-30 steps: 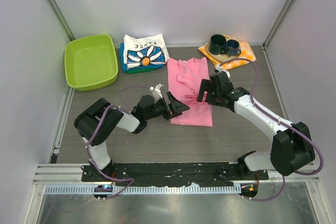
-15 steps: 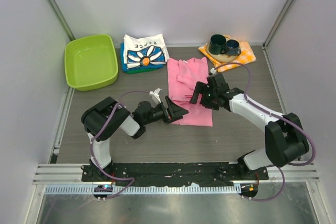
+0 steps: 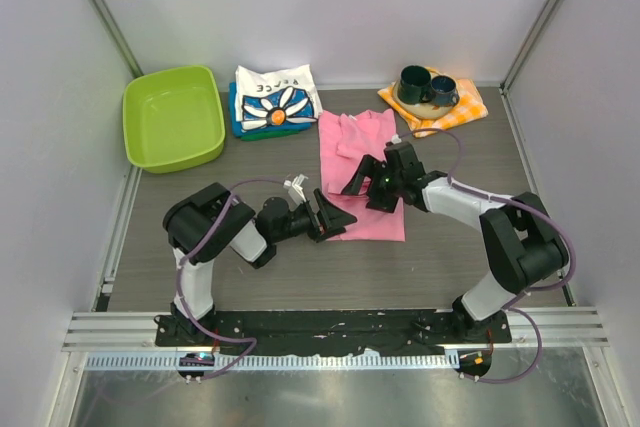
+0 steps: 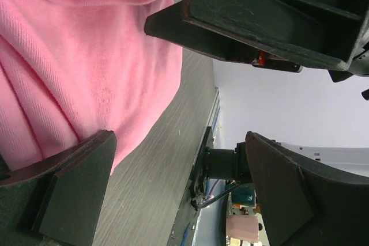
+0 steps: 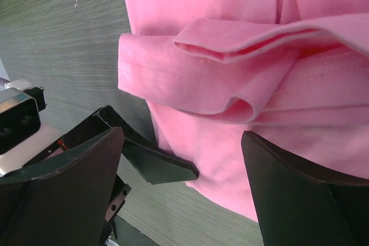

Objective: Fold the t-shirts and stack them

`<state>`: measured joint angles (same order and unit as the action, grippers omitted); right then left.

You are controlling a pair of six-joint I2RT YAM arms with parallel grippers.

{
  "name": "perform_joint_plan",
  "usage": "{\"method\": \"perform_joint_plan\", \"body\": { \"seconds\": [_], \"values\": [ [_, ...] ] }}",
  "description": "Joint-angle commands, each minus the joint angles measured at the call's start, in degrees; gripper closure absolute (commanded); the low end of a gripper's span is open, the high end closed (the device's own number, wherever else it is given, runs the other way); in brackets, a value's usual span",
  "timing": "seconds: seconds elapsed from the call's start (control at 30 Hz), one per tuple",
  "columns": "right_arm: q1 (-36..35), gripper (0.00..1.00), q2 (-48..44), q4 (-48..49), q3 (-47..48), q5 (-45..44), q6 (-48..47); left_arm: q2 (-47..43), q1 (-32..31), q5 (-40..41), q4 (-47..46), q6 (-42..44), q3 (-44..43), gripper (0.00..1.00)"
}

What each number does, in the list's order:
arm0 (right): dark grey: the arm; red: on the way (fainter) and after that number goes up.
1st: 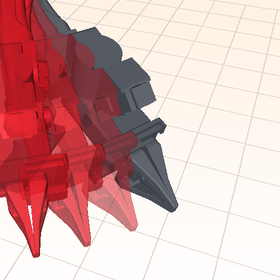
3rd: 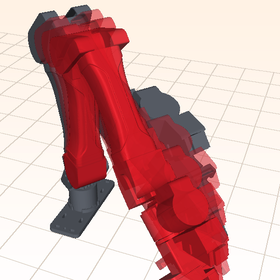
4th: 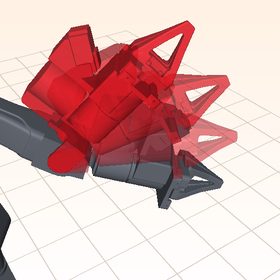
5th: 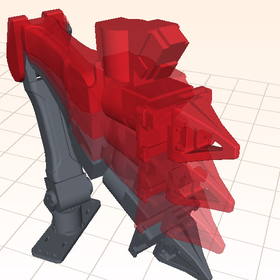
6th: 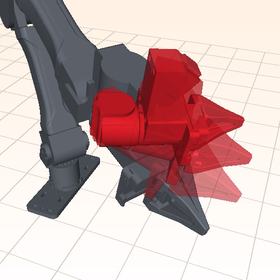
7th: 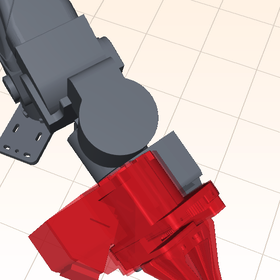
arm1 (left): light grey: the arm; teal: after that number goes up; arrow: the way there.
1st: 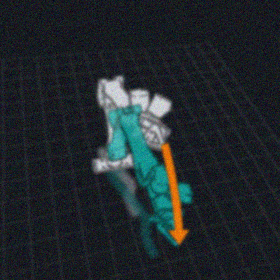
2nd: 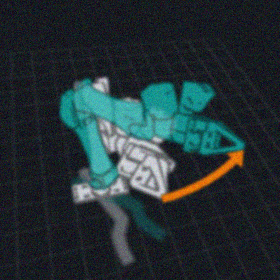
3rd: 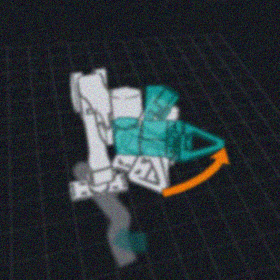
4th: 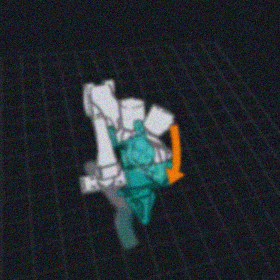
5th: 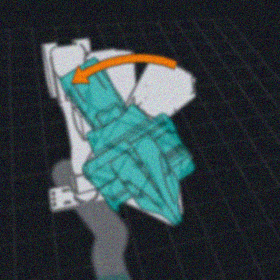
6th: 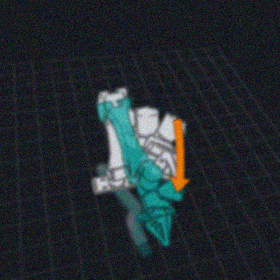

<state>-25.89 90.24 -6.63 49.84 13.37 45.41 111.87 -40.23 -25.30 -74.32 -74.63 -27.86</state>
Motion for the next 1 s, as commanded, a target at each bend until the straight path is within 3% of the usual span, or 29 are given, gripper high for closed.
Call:
{"method": "perform_joint_plan", "body": {
  "seconds": [0.0, 0.3, 0.97],
  "values": [
    [-0.5, 0.11, 1.8, 6.3, -0.3, 2.4, 3.2, 1.8, -0.2, 0.5, -7.9, 1.4, 0.8, 0.00],
    [-0.5, 0.11, 5.6, 8.7, 2.8, 0.2, 1.8, 5.7, -0.2, -0.2, -11.0, 0.0, 0.0, 0.00],
    [1.8, 0.11, 16.7, 7.5, 21.6, -13.2, -4.3, 6.3, -0.2, -1.2, -12.7, 0.2, 1.9, 0.00]
  ]
}}
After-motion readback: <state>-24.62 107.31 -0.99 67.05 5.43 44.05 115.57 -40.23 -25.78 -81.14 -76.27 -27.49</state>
